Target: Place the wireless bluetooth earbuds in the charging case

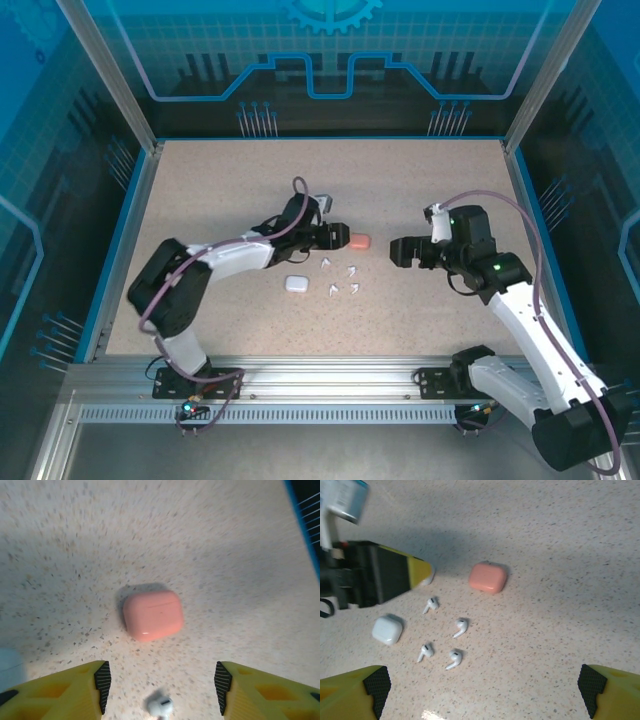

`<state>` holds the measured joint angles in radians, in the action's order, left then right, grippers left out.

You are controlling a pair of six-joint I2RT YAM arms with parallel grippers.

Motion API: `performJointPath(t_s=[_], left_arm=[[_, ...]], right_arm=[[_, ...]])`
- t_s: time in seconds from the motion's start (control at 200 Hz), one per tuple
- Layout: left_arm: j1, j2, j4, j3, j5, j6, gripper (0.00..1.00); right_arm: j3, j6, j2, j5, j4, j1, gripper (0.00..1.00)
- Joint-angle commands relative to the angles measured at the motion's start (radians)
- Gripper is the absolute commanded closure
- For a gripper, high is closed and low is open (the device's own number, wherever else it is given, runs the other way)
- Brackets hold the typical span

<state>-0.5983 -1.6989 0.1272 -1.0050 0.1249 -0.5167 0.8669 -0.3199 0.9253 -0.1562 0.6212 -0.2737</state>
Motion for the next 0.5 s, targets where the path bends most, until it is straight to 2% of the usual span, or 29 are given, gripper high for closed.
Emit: performJointPath(t_s=[0.0, 0.14, 0.22, 0.33, 0.495], left_arm=[[0.027, 0.146, 0.027, 0.063, -0.026, 0.057, 0.38], [0.066, 0.328, 0.003, 0.175, -0.076, 0.074, 0.33], [0.089, 0.433, -0.023, 0.234, -0.120, 0.086, 0.30], [0.129, 0.579, -0.064, 0.302, -0.155, 0.102, 0.24], [0.187, 0.783, -0.130, 0.379, -0.199, 0.115, 0.14]], right_arm=[[0.042, 0.036, 0.006, -0.081, 0.031, 0.012, 0.00], [0.057, 0.037, 0.038, -0.076, 0.023, -0.026, 0.00], [0.087, 0.068, 0.089, -0.026, 0.039, -0.081, 0.00], [0.172, 0.163, 0.208, 0.099, 0.111, -0.158, 0.00], [0.336, 0.298, 0.412, 0.167, 0.184, -0.235, 0.00]])
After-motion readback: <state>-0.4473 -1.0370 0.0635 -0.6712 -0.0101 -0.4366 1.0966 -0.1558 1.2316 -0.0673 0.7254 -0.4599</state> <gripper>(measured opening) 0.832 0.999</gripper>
